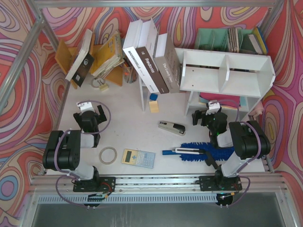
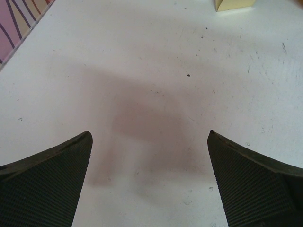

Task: Dust the bookshelf with a duster

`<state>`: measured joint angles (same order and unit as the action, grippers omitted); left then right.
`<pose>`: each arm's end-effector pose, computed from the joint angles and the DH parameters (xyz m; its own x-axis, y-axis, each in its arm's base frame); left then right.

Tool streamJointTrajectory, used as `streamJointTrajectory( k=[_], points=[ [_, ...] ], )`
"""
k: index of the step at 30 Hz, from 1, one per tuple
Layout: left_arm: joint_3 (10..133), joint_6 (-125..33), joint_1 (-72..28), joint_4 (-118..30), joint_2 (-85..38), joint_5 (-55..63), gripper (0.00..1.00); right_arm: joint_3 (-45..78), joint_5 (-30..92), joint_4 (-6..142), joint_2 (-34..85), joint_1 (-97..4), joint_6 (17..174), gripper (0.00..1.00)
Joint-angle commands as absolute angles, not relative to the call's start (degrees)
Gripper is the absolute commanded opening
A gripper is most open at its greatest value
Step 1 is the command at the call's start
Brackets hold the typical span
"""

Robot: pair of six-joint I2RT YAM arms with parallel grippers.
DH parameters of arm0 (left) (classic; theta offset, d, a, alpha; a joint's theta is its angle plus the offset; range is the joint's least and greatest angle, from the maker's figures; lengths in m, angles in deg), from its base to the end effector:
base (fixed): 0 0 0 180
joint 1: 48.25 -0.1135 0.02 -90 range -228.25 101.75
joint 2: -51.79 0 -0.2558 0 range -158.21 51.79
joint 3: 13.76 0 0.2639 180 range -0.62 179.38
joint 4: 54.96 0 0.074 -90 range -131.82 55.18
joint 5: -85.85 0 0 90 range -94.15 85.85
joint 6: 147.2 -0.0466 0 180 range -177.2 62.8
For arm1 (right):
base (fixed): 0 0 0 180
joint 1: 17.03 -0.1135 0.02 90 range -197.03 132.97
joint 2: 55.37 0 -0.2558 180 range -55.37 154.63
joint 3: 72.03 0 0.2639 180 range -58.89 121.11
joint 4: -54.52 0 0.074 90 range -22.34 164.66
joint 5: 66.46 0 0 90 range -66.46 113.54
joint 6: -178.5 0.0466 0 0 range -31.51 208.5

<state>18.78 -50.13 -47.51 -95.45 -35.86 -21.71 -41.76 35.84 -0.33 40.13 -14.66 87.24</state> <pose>0.2752 0.0105 0.1227 -0.2161 -0.1146 -0.9696 -0.3085 0.9502 -0.0435 0.2728 -0.0014 0.1070 -0.1763 -0.0142 -0.9842 -0.1729 0.9848 0.0167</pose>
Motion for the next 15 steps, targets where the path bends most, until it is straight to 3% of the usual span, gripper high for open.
streamJointTrajectory(
  k=[1,8,15],
  points=[
    [19.2,-50.2,-47.7,-95.5,-35.7,-20.9,0.98,-39.4,36.9,-2.3,40.7,-14.0,87.1,0.99],
    [18.3,-49.6,-47.7,-96.0,-34.4,-23.7,0.98,-39.5,37.1,-2.4,40.6,-14.1,87.2,0.99],
    [15.1,-54.2,-40.7,-91.9,-19.1,-34.2,0.98,-41.6,36.1,0.9,32.6,-16.3,84.5,0.99]
  ],
)
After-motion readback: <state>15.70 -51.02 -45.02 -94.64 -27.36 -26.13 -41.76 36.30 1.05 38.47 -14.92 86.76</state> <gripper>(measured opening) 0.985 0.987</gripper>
